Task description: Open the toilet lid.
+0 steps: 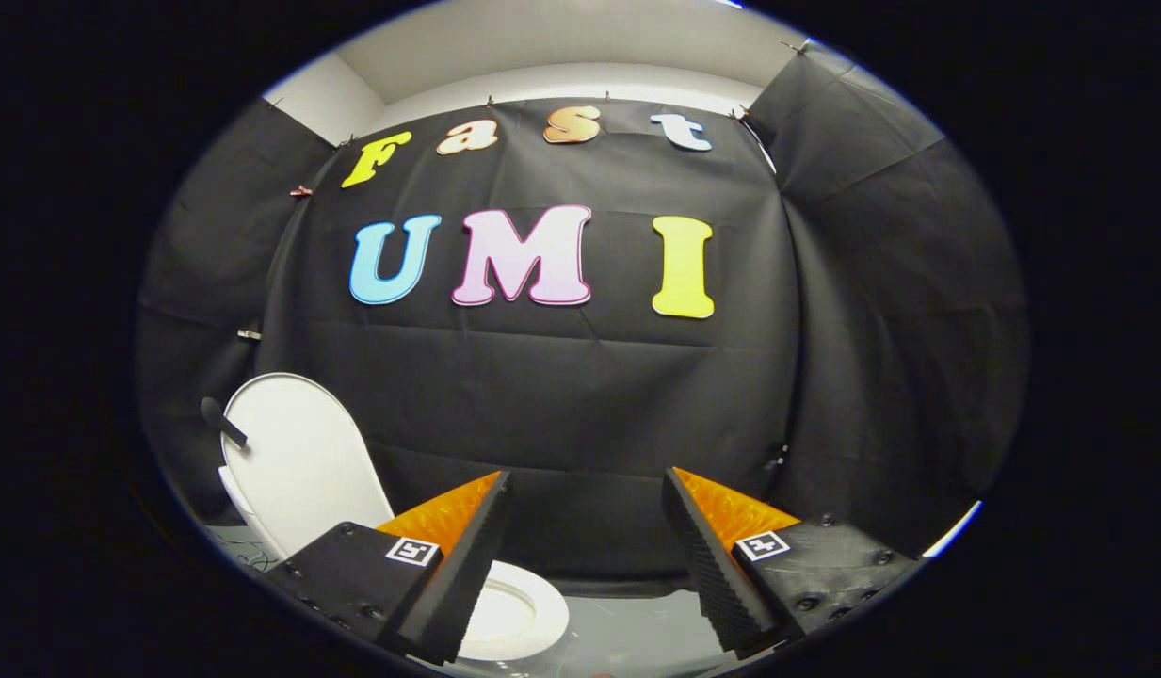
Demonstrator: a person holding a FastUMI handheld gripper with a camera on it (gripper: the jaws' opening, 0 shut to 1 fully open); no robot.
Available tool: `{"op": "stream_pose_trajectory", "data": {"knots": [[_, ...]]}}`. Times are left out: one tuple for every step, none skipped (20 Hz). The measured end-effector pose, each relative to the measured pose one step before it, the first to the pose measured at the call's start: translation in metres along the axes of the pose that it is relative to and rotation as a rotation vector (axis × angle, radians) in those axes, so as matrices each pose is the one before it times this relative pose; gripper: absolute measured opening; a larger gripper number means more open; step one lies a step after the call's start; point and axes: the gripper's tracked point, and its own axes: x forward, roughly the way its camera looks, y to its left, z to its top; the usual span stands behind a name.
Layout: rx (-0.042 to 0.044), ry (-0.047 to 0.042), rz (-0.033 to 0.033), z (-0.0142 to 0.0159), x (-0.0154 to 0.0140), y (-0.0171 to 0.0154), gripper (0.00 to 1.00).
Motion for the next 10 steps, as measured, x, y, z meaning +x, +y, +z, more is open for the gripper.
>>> {"op": "stream_pose_trajectory", "data": {"knots": [[0.00077,-0.00198,-0.00235,-0.00317,-0.00157,-0.00090,0.98],[-0.00102,-0.00069,-0.00387,-0.00215,-0.00050,-0.00184,0.99],[-0.00086,-0.00454,-0.00511,-0.00236,-0.00040,-0.00197,0.98],[0.00295,-0.00669,-0.00669,-0.00176,-0.00028,-0.00157,0.99],[0.01103,-0.00194,-0.00418,-0.00270,-0.00024,-0.00163,0.99],[0.01771,0.00385,-0.00330,-0.00384,0.00100,-0.00145,0.98],[0.02513,0.00496,0.00086,-0.00329,0.00018,-0.00107,0.98],[0.01665,0.01653,-0.00394,-0.00522,0.00091,-0.00017,0.99],[-0.00311,0.00976,-0.00431,-0.00446,-0.00016,-0.00140,0.99],[-0.01195,-0.00463,-0.00897,-0.00119,-0.00022,-0.00424,1.00]]}}
